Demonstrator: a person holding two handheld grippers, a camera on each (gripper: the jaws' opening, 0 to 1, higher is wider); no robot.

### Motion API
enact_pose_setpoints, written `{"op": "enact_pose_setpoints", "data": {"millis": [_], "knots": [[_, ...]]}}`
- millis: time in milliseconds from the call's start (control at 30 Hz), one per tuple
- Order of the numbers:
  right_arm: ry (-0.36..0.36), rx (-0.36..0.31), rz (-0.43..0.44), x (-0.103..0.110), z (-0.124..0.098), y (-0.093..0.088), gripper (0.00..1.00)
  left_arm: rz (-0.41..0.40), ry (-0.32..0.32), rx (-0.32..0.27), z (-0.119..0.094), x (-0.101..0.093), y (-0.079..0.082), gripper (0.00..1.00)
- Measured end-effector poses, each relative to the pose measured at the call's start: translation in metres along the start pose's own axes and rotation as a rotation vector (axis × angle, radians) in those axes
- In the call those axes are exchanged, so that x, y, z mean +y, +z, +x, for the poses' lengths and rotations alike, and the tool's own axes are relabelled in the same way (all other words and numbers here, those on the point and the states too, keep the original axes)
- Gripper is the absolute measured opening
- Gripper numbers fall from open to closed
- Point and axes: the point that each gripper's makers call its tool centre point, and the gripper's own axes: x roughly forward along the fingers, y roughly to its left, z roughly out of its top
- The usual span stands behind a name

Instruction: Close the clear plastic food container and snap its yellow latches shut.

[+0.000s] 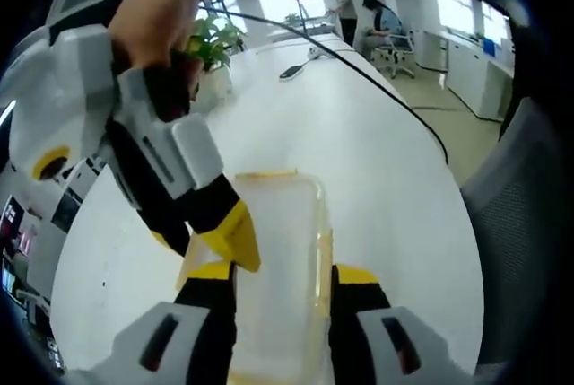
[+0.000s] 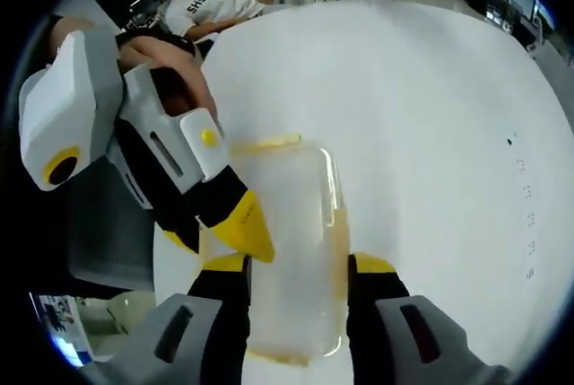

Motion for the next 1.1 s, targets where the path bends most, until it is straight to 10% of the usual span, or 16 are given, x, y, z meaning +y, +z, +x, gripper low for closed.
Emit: {"op": "enact_pose_setpoints", "data": {"millis": [400,1100], "knots": [[-0.014,-0.050,0.009,0.002,-0.002,-0.004,0.40,0.015,0.012,-0.008,0.002,0.002,0.004,0.36],[-0.150,-0.371,0.046,-0.001,-0.009,0.005,0.42,-0.278,0.050,-0.180,-0.004,0.004,0.013,0.50]]}}
